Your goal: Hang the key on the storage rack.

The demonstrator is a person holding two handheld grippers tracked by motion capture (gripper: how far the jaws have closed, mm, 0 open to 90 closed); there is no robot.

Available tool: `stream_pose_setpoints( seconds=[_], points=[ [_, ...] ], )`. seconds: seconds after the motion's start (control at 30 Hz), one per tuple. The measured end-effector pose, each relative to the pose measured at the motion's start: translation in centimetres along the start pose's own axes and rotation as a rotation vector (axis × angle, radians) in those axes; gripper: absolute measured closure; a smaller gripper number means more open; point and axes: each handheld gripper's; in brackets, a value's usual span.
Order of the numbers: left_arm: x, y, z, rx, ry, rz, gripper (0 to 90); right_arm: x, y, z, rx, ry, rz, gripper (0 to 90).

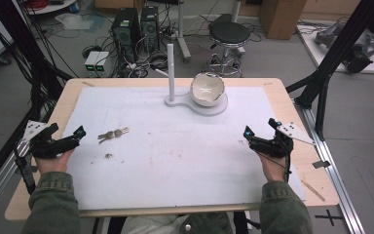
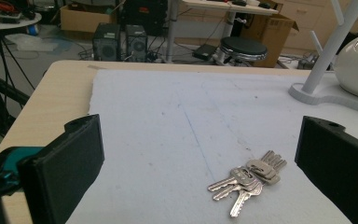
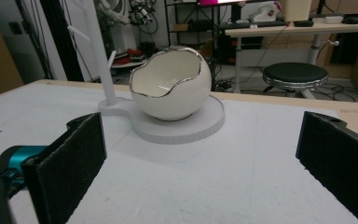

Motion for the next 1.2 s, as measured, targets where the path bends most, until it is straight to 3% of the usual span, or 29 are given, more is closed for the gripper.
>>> stream_pose_setpoints(
  seconds=[0.07,0.1,0.33,1.0,1.03,1.2],
  points=[
    [-0.04,-0.07,-0.02,0.003,0.000,-0.001,1.7,-0.05,-0.13,-0.01,0.012,-0.003,0.005,0.5],
    [-0.08,-0.08,-0.04,0.004,-0.005,0.000,1.7,-0.14,-0.36,-0.01,0.047,-0.008,0.006,0.5],
    [-0.28,-0.05,-0.22,-0.009,-0.041,0.003,1.7,-0.40,-0.80,-0.03,0.072,-0.015,0.046,0.5],
    [-0.52,0.07,-0.33,0.024,-0.072,-0.028,1.7,-0.24,-0.77,-0.05,0.034,-0.031,0.023,0.5],
    [-0.71,-0.04,-0.17,0.047,-0.070,-0.044,1.7,-0.17,-0.77,-0.06,0.034,-0.030,0.021,0.5],
    [-0.91,-0.36,0.21,0.065,-0.077,-0.023,1.7,0.29,-0.73,0.02,0.024,-0.022,0.016,0.5]
  ],
)
Point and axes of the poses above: each handheld gripper's, and its own axes: x roughly backward along the jaws, z roughly out of its top, y roughly to its right, and after that the axes turned 1 degree about x, right-handed
